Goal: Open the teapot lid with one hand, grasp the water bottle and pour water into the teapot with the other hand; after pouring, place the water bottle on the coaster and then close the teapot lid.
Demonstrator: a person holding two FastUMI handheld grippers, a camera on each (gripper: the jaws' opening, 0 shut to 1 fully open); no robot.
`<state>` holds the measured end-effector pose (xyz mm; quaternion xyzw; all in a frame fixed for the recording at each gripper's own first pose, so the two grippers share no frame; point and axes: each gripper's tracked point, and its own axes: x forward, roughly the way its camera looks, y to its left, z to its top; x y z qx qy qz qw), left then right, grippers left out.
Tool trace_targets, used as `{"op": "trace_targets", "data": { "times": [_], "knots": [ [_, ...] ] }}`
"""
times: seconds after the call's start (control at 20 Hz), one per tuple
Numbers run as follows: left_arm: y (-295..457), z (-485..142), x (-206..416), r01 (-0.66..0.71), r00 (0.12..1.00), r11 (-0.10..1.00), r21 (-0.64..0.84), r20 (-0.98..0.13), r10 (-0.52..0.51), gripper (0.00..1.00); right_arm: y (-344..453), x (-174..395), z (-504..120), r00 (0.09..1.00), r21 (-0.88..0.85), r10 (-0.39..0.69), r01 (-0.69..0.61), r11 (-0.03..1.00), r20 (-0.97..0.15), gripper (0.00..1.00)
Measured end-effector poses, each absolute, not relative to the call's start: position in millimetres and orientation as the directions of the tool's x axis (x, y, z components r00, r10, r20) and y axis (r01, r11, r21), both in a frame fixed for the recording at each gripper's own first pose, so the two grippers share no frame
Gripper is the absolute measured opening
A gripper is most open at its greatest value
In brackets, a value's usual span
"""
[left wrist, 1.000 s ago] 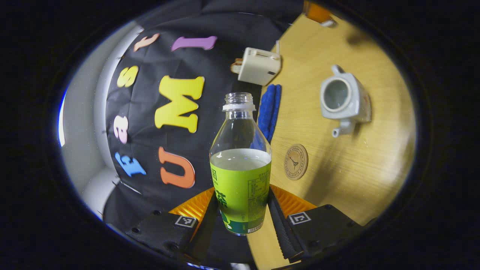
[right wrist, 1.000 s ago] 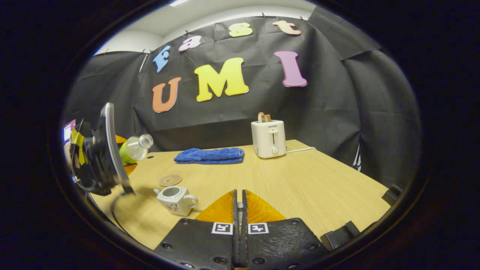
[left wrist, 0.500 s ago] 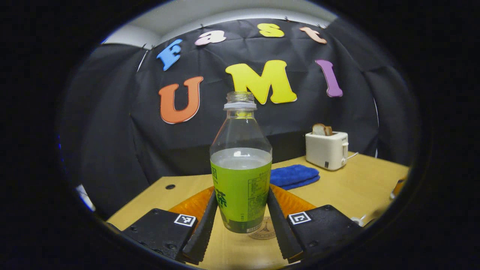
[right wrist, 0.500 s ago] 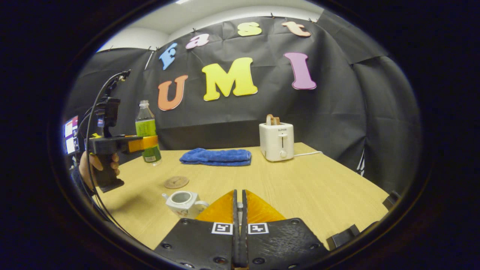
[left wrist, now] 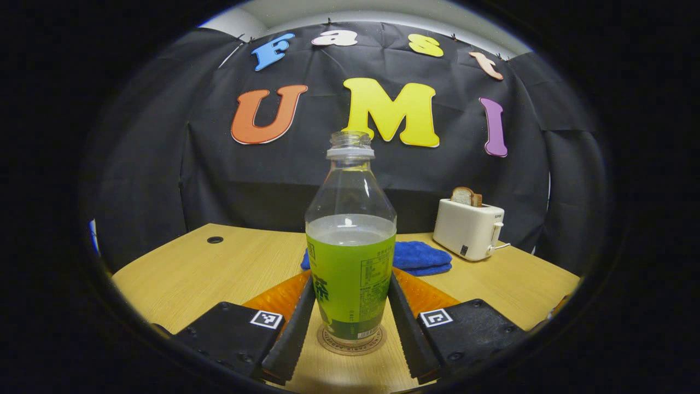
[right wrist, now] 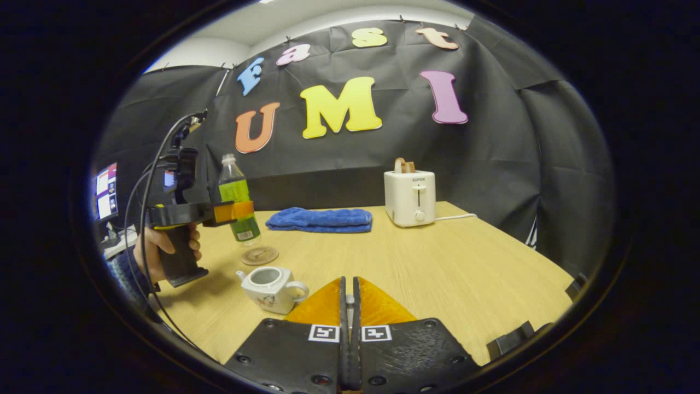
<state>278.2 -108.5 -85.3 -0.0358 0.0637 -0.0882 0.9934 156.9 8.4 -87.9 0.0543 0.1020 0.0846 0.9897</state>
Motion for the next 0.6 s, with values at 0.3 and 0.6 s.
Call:
{"op": "trace_targets", "data": {
  "times": [0.3,0.6],
  "knots": [
    [-116,-115,286,0.181,0.969,0.983,-0.04,-0.162,-0.185,0.77,4,160,-97,0.96,0.13,0.183,-0.158,0.979,-0.212,0.0],
    [-111,-129,285,0.173,0.964,0.985,0.001,-0.207,-0.169,0.8,8,156,-95,0.961,0.115,0.176,-0.154,0.981,-0.214,0.0]
  ]
}}
